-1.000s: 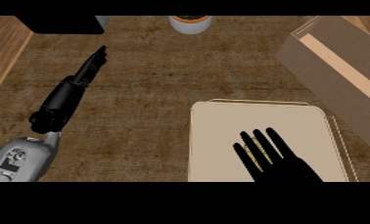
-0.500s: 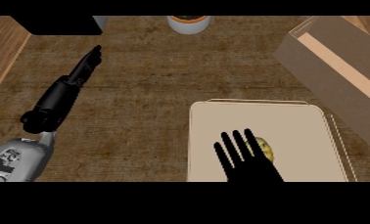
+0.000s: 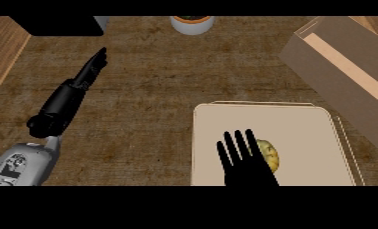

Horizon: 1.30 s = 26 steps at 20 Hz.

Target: Pick the squash from the tray and place it in the cardboard box

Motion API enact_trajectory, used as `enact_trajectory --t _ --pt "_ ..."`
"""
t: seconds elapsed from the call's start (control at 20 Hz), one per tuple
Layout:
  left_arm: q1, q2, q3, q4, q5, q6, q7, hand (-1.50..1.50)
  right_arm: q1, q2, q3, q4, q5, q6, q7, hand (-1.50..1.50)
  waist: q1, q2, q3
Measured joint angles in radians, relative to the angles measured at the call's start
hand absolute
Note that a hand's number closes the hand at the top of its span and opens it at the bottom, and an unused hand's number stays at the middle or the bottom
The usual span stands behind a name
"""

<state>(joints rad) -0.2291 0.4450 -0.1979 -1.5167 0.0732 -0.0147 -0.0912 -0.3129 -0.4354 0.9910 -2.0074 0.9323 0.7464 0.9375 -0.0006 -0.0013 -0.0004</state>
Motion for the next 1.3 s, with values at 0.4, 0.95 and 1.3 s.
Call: enact_trajectory --t 0.4,0.95,1.3 --pt "0.006 -0.033 0.034 -0.004 -0.036 -0.031 -0.001 0.0 0.032 0.009 -0.063 0.082 0.106 0.015 -0.072 -1.5 0.001 0.001 0.0" --pt "0.014 -0.067 0.099 -0.026 -0.069 -0.095 0.023 0.0 0.096 0.016 -0.132 0.185 0.216 -0.046 -0.196 -1.5 0.001 0.001 0.001" --pt "0.004 -0.104 0.125 0.005 -0.113 -0.116 0.01 0.0 0.122 0.008 -0.188 0.227 0.288 -0.08 -0.262 -1.5 0.0 0.001 0.0"
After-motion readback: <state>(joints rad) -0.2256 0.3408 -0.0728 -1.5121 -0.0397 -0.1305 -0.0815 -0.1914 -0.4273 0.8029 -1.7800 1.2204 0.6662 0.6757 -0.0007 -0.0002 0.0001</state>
